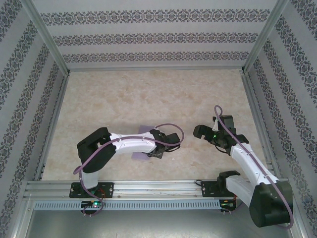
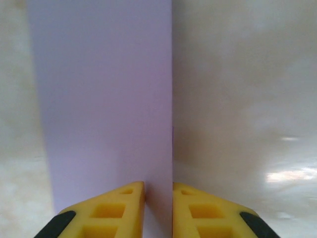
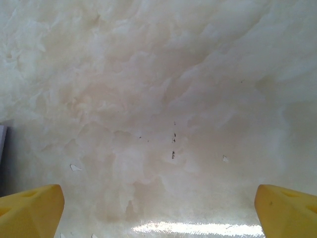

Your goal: Fold a paper plane with a square sheet of paper (fold left side to right side)

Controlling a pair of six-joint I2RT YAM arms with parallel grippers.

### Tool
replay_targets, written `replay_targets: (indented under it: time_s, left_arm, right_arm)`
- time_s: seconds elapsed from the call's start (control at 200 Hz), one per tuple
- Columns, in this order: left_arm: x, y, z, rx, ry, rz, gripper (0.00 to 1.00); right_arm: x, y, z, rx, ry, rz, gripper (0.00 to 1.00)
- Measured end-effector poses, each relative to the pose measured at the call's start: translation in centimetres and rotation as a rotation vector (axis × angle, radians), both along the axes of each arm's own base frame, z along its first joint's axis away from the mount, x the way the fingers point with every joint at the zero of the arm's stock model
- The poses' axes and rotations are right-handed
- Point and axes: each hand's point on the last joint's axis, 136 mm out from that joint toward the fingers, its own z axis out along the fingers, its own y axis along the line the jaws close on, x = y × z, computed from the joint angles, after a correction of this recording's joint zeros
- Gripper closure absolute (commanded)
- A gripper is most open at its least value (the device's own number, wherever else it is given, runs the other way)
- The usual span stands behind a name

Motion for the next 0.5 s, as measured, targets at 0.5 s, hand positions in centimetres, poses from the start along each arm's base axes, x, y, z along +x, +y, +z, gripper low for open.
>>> replay_targets:
  time_s: [0.5]
  left_arm:
    - [2.1, -6.6, 1.2, -0.51, 0.02, 0.027, 0.6]
  right_arm:
    - [-0.3, 1.9, -0.5, 0.109, 0.043, 0.063, 0.05]
